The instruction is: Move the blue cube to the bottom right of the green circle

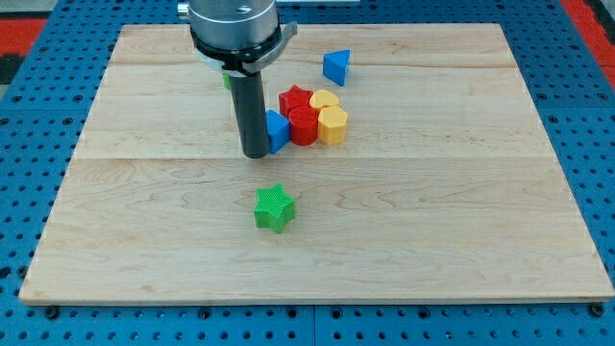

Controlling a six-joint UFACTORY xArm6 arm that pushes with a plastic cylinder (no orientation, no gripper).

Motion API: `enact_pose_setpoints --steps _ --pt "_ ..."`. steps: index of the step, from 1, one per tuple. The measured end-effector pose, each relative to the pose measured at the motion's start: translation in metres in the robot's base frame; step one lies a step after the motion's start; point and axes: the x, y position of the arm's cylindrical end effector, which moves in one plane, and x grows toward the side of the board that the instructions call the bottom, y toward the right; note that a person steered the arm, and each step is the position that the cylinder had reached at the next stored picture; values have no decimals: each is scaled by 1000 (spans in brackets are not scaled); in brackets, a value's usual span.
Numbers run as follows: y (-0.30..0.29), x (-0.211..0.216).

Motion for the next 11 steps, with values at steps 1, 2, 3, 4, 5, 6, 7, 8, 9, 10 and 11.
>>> enact_pose_setpoints --steps 1,2,3,4,5,6,7,8,9,10,11 --pt "31 15" --pt "53 13" --pt "4 -11" --pt "-42 -27" --pt "-29 -13" --pt "18 -1" --pt "37 -38" --pt "-14 -48" --pt "-44 -80" --pt "-43 -117" --pt "-18 -156"
